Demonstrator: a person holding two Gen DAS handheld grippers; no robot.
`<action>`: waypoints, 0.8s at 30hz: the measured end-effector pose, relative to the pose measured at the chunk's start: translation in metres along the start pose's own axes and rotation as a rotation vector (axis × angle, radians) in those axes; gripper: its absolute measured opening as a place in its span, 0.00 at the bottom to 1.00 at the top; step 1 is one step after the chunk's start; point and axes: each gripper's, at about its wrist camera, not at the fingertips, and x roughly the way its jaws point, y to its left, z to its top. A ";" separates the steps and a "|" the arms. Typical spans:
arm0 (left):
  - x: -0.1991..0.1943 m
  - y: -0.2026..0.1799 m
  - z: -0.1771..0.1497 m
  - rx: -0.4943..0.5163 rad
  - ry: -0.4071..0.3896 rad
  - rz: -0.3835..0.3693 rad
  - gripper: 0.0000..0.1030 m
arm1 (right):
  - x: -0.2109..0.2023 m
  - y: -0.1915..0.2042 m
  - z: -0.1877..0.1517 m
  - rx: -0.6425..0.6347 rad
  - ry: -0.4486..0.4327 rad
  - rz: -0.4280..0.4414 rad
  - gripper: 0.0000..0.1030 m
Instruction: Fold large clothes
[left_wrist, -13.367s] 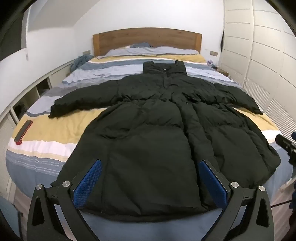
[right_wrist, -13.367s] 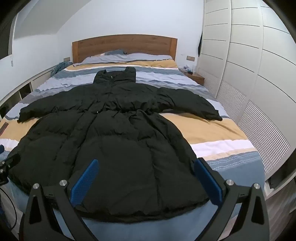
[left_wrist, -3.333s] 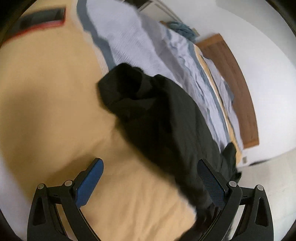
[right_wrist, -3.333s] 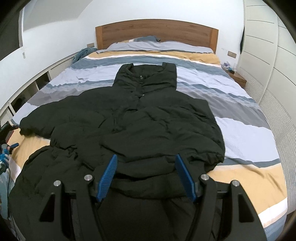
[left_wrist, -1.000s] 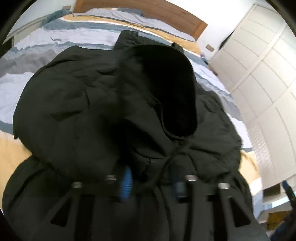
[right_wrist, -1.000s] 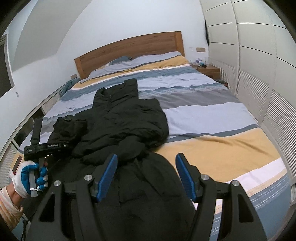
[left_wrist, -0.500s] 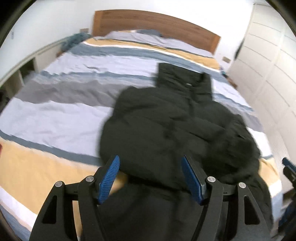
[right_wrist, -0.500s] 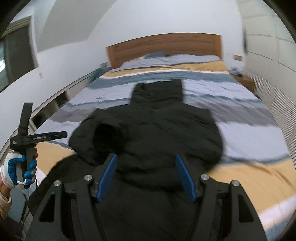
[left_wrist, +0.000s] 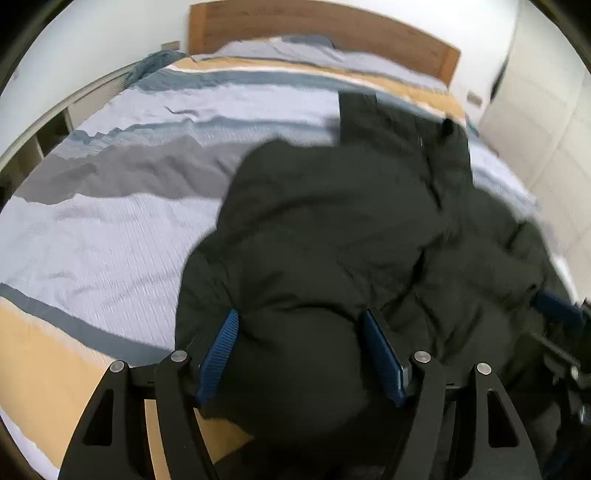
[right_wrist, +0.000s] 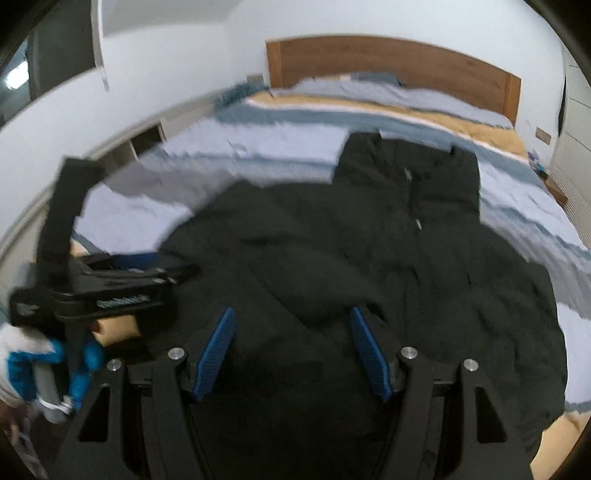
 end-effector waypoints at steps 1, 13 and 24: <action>0.002 -0.002 -0.006 0.016 0.019 0.005 0.71 | -0.001 -0.007 -0.008 0.000 0.011 0.001 0.62; -0.053 -0.009 0.007 0.081 -0.056 0.030 0.81 | -0.067 -0.030 -0.015 -0.015 -0.043 -0.030 0.62; 0.031 -0.026 0.005 0.265 -0.035 0.023 0.87 | -0.004 -0.035 -0.033 -0.226 0.073 0.031 0.62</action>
